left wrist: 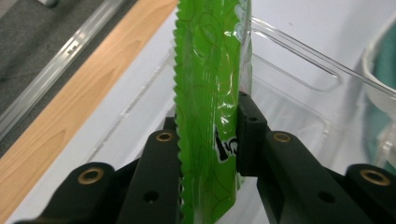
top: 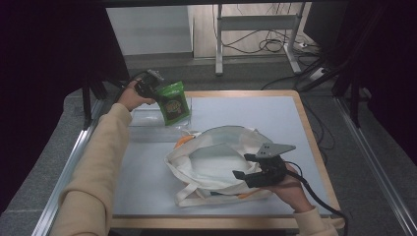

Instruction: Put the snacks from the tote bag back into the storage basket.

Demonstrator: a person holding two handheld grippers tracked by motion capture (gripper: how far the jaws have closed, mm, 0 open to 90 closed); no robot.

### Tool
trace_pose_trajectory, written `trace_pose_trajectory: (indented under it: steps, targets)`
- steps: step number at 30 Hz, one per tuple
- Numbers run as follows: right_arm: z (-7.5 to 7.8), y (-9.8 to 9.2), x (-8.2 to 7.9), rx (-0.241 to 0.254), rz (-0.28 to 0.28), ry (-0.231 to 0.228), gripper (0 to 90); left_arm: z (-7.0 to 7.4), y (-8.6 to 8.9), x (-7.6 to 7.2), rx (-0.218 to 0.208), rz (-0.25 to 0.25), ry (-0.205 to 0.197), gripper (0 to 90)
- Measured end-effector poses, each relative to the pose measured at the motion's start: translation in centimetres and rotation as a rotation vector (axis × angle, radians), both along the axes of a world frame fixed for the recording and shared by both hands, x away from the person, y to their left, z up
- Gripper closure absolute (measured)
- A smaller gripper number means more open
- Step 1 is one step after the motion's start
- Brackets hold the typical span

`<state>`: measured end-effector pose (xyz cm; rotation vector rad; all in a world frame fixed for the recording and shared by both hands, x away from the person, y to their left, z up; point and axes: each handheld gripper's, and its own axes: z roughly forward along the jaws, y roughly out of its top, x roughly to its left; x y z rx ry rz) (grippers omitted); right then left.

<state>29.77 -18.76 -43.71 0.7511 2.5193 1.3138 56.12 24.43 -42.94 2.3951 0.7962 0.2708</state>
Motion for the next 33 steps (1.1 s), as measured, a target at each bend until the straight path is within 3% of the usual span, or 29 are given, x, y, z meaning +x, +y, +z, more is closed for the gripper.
trace_pose_trajectory:
  steps: [17,25,28,33]
  targets:
    - [-0.3,0.2,0.1,-0.013,0.001,0.010,27.7,-0.9,-0.1,1.1,-0.045,0.007,-0.046,70.7]
    - [-0.4,0.2,0.1,-0.013,0.005,0.013,27.6,-0.4,-1.0,1.6,-0.017,-0.016,-0.073,70.8]
    - [-0.4,0.2,0.1,-0.018,0.006,0.013,27.6,-0.3,-1.2,1.8,-0.024,-0.007,-0.090,69.9]
    - [-0.4,0.2,0.1,-0.020,0.008,0.013,27.4,-0.9,-1.2,2.0,0.003,0.008,-0.077,65.3]
